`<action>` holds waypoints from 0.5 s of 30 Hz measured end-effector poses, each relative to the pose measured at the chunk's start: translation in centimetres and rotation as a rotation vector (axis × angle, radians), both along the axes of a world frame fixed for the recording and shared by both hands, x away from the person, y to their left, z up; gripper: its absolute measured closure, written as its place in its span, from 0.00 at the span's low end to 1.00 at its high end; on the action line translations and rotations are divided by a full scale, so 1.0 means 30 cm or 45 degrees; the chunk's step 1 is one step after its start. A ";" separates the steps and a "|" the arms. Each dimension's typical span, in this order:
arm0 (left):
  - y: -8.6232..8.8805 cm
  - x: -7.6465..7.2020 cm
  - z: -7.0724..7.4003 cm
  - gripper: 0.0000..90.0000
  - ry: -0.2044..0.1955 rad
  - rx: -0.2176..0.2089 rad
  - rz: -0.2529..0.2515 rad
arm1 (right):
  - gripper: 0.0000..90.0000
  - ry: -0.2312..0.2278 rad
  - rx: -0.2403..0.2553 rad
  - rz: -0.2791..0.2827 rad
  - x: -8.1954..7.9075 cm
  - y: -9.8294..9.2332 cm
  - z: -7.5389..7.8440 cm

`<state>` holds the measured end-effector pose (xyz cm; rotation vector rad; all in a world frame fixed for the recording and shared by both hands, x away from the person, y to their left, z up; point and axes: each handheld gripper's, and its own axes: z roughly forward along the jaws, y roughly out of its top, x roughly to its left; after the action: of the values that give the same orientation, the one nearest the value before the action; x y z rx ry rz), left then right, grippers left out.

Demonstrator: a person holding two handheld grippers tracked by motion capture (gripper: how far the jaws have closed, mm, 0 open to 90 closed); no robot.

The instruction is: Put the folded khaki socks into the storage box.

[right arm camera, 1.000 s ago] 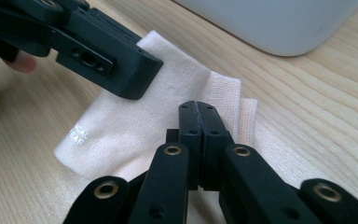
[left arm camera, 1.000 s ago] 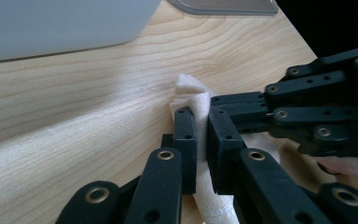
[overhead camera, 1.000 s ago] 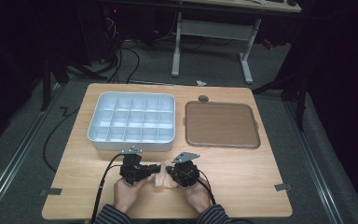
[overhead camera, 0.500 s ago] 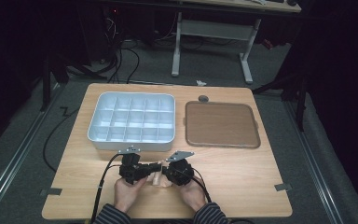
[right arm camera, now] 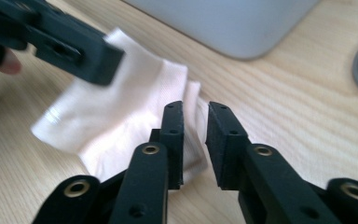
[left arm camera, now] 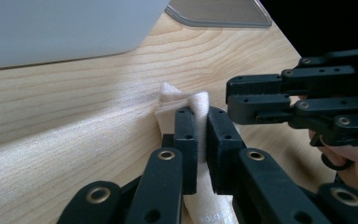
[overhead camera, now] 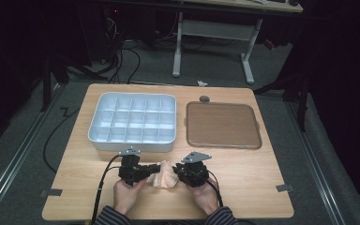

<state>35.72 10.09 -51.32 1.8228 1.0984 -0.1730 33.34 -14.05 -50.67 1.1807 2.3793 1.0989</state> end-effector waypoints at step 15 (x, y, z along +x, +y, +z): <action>-0.012 -0.002 0.018 0.93 0.015 -0.032 -0.018 | 0.88 0.060 0.011 0.023 0.017 0.008 -0.047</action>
<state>35.65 9.74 -50.79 1.8094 1.0875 -0.2054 33.84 -13.81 -52.09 1.2028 2.4273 1.0996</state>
